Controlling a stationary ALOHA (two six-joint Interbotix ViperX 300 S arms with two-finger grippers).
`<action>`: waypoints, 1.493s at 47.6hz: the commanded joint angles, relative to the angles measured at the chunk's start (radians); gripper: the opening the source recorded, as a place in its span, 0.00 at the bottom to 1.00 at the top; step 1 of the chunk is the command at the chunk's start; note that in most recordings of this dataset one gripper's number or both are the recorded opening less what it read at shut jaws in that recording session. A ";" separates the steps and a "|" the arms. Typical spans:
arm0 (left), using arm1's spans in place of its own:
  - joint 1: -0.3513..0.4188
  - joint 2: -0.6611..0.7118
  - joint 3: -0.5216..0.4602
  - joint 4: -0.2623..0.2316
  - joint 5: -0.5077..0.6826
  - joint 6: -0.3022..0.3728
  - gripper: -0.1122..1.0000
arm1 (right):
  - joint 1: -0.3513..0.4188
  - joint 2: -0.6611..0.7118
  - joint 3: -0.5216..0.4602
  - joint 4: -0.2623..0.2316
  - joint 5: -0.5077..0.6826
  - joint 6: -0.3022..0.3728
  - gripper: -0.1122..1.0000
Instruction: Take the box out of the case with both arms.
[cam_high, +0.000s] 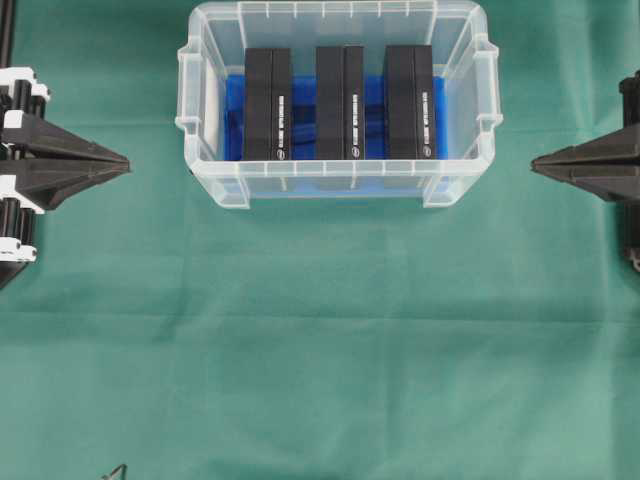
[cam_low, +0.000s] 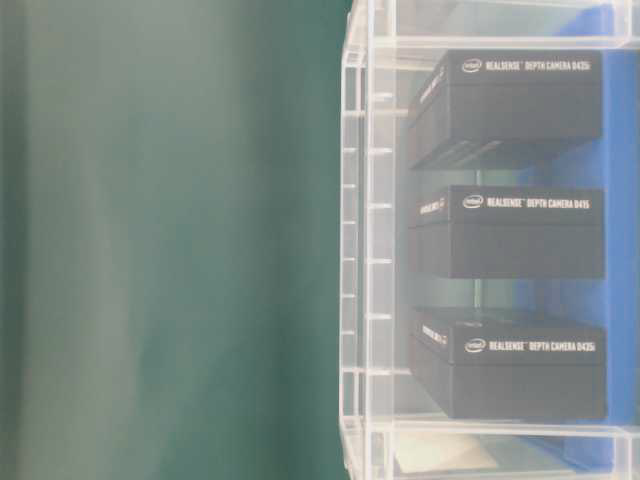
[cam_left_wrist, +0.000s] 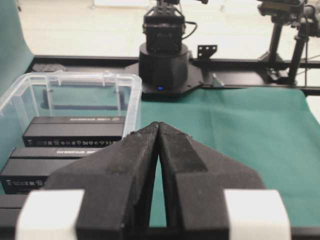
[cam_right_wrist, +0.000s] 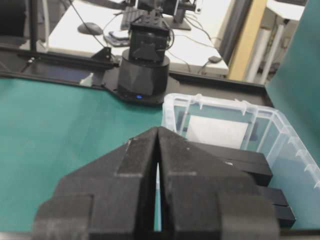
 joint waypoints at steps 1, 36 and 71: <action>0.003 0.008 -0.040 0.023 -0.006 -0.002 0.10 | -0.002 0.002 -0.028 0.006 0.000 0.002 0.10; -0.003 -0.014 -0.500 0.026 0.554 -0.069 0.10 | -0.003 0.044 -0.594 0.005 0.574 0.023 0.10; -0.017 0.107 -0.726 0.026 1.129 -0.123 0.10 | -0.002 0.146 -0.726 0.005 1.267 0.092 0.10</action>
